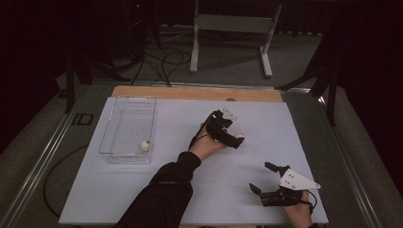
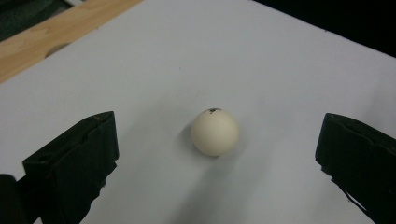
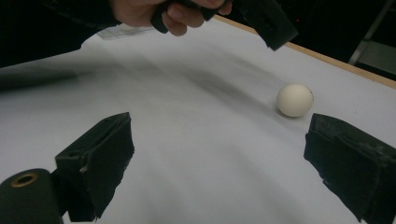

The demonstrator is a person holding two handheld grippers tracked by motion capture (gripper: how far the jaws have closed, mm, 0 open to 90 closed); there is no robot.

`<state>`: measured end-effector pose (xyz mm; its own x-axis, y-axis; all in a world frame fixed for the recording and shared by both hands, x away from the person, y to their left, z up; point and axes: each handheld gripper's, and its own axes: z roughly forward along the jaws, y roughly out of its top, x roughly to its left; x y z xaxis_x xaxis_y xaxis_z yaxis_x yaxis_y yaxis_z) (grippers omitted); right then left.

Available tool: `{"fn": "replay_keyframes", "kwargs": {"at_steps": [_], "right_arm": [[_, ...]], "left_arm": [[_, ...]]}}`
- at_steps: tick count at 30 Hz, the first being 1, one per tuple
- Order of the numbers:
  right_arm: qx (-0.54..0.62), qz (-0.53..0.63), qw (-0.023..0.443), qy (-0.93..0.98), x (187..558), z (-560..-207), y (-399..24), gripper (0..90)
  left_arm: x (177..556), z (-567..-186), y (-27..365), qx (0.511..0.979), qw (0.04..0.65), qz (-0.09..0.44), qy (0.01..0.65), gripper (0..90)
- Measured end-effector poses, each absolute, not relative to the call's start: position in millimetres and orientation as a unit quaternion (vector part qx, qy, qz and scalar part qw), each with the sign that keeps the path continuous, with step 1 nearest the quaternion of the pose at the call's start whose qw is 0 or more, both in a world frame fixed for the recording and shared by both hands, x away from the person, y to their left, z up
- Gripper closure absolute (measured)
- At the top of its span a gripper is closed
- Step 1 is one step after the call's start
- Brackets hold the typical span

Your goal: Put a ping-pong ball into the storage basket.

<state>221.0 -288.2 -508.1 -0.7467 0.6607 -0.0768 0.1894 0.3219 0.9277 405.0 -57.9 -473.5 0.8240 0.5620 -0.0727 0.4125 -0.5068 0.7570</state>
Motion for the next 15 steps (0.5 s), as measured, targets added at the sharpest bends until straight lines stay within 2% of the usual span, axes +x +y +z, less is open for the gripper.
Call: {"fn": "replay_keyframes", "kwargs": {"at_steps": [15], "right_arm": [[0.273,0.514,0.226,0.781,221,-509,-288,8.1]], "left_arm": [[411,-495,-66,0.878,0.387,0.069,0.271,5.9]]}}
